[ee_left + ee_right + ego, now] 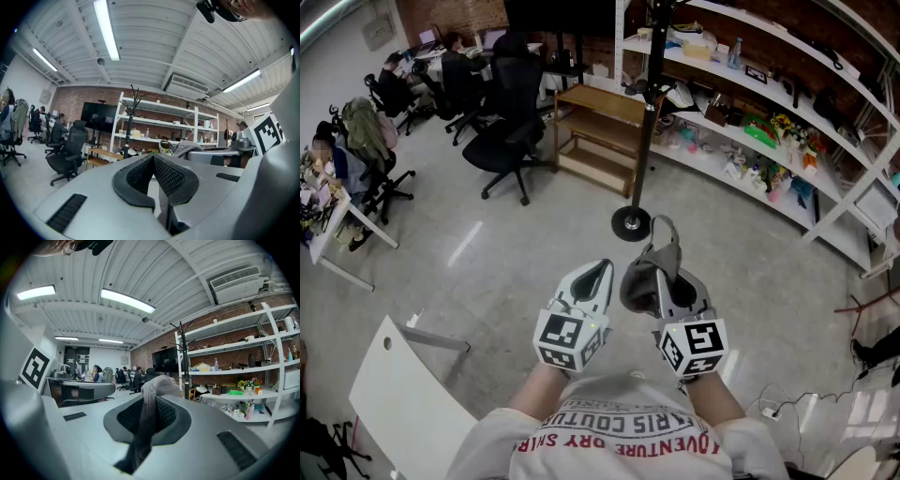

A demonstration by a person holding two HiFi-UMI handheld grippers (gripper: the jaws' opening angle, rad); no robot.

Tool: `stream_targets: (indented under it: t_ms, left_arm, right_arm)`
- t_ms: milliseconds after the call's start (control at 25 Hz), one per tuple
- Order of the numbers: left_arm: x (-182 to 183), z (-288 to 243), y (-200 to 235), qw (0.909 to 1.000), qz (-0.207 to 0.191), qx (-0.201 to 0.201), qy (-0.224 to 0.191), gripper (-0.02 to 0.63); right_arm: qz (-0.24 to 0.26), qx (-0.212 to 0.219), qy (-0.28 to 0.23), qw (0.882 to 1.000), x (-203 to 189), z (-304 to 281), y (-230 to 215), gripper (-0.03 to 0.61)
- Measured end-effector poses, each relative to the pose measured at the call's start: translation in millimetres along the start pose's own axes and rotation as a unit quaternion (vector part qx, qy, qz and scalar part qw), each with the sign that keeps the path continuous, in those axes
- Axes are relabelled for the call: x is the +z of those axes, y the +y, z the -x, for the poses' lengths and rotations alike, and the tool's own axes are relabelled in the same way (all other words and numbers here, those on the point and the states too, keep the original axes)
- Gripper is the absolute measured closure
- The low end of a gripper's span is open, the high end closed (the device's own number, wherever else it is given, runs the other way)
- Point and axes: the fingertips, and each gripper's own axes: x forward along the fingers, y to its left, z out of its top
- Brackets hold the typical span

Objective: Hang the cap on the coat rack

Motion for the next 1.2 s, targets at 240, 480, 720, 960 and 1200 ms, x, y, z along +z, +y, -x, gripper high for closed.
stream_targets:
  t_ms: [240, 480, 720, 960, 1200]
  left_arm:
    - [-0.4, -0.2, 3.9, 1.0, -0.001, -0.001, 0.003, 0.607]
    - [-0.8, 5.2, 10.6, 1.0, -0.001, -0.002, 0.003, 0.607]
    - [-1.2, 19.2, 28.4, 1.0, 0.002, -0.001, 0.002, 0.607]
    - [-9.6, 48.2, 63.4, 0.9999, 0.005, 0.007, 0.01, 0.607]
    - [-16.7, 66.5, 94.2, 0.9998, 0.008, 0.005, 0.017, 0.607]
  right_arm:
    - [-0.004, 0.0, 0.003, 1.0, -1.0, -3.4, 1.8, 0.555]
    - [-0.029, 0.004, -0.011, 1.0, 0.7, -3.7, 7.2, 0.555]
    - [-0.022, -0.002, 0.004, 1.0, -4.7, -12.8, 25.4, 0.554]
    - [-0.03, -0.005, 0.013, 0.999, -13.3, -27.9, 61.3, 0.555]
    - [-0.036, -0.004, 0.011, 0.999, -14.5, -48.5, 90.9, 0.554]
